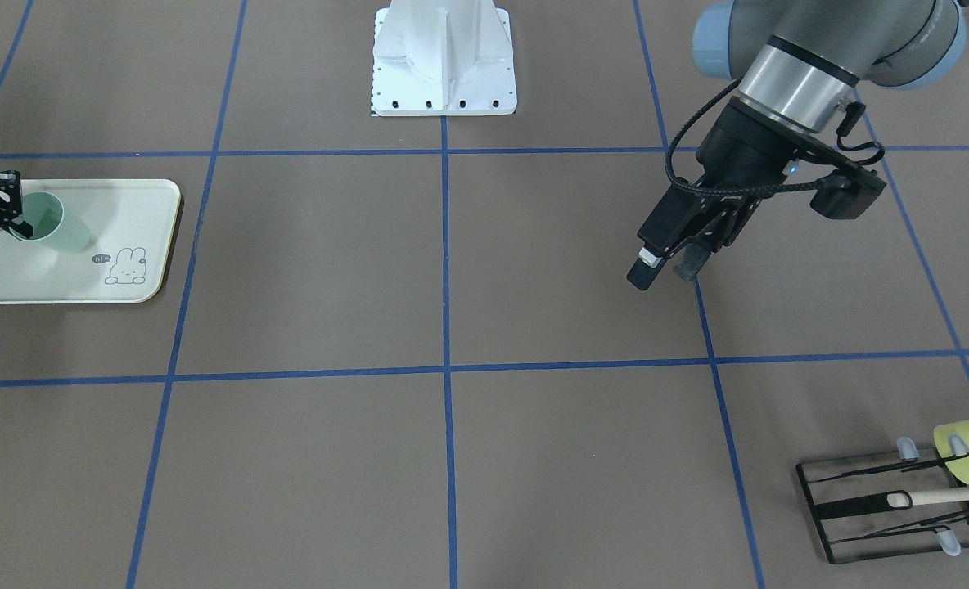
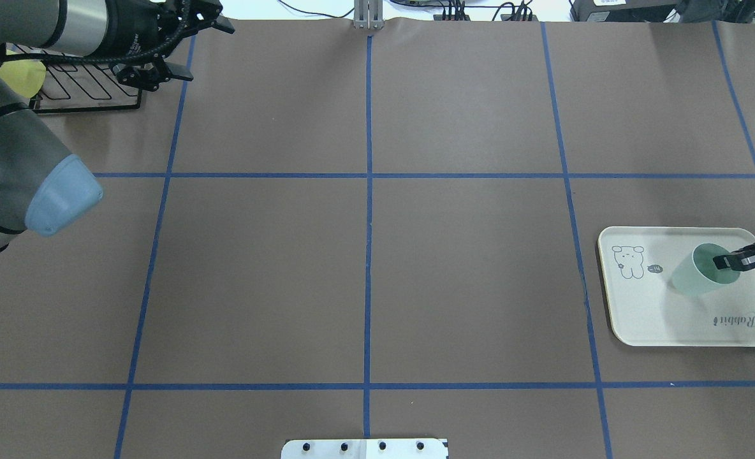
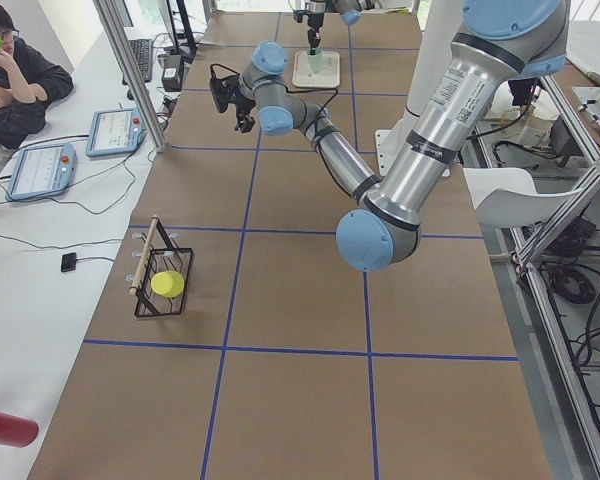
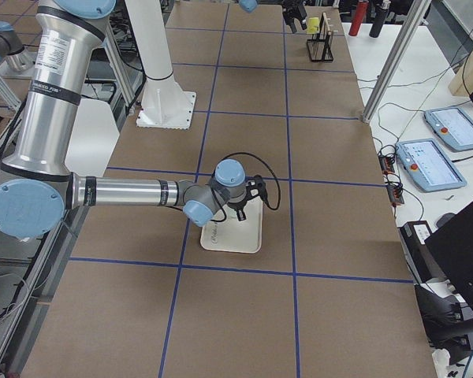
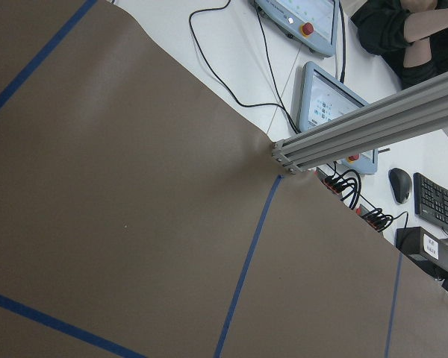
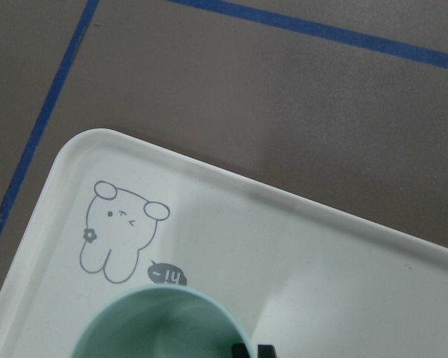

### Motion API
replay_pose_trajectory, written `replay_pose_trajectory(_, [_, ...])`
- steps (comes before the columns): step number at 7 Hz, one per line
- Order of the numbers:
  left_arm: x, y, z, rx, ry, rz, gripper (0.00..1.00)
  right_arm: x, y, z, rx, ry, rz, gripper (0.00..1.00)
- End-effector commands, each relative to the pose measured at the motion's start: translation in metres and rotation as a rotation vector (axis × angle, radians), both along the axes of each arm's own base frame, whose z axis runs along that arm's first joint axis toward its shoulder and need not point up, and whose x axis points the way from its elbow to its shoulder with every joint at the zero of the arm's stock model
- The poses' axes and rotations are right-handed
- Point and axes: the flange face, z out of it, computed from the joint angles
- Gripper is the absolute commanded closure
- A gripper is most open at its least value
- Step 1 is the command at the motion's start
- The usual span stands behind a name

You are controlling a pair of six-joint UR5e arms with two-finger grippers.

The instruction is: Left arm grabs green cup and hands to right arm on tray

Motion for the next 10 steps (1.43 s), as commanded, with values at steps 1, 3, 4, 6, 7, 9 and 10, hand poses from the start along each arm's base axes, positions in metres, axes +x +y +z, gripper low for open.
replay_pose_trajectory(1, [0.0, 0.002, 0.0, -0.003, 0.004, 0.017, 0.01, -0.003, 0.0, 0.005, 0.019, 0.028, -0.02, 1.0])
replay_pose_trajectory(3, [-0.002, 0.0, 0.0, -0.005, 0.006, 0.014, 0.01, -0.003, -0.001, 0.005, 0.025, 0.034, -0.016, 0.05])
replay_pose_trajectory(4, [-0.006, -0.002, 0.0, -0.006, 0.005, 0.008, 0.01, 0.0, 0.0, 0.006, 0.021, 0.037, -0.01, 0.01])
replay_pose_trajectory(6, [-0.043, -0.018, 0.008, -0.007, 0.002, 0.035, 0.01, 0.01, -0.005, -0.002, -0.021, 0.049, 0.007, 0.01])
replay_pose_trajectory(7, [-0.063, -0.037, 0.025, 0.019, -0.048, 0.08, 0.01, 0.011, -0.007, -0.025, -0.046, 0.074, -0.001, 0.01])
replay_pose_trajectory(9, [-0.101, -0.067, 0.058, 0.102, -0.233, 0.162, 0.01, 0.044, -0.02, -0.054, -0.041, 0.158, -0.045, 0.01])
replay_pose_trajectory(10, [-0.111, -0.072, 0.078, 0.135, -0.345, 0.224, 0.01, 0.067, -0.033, -0.062, -0.044, 0.189, -0.053, 0.01])
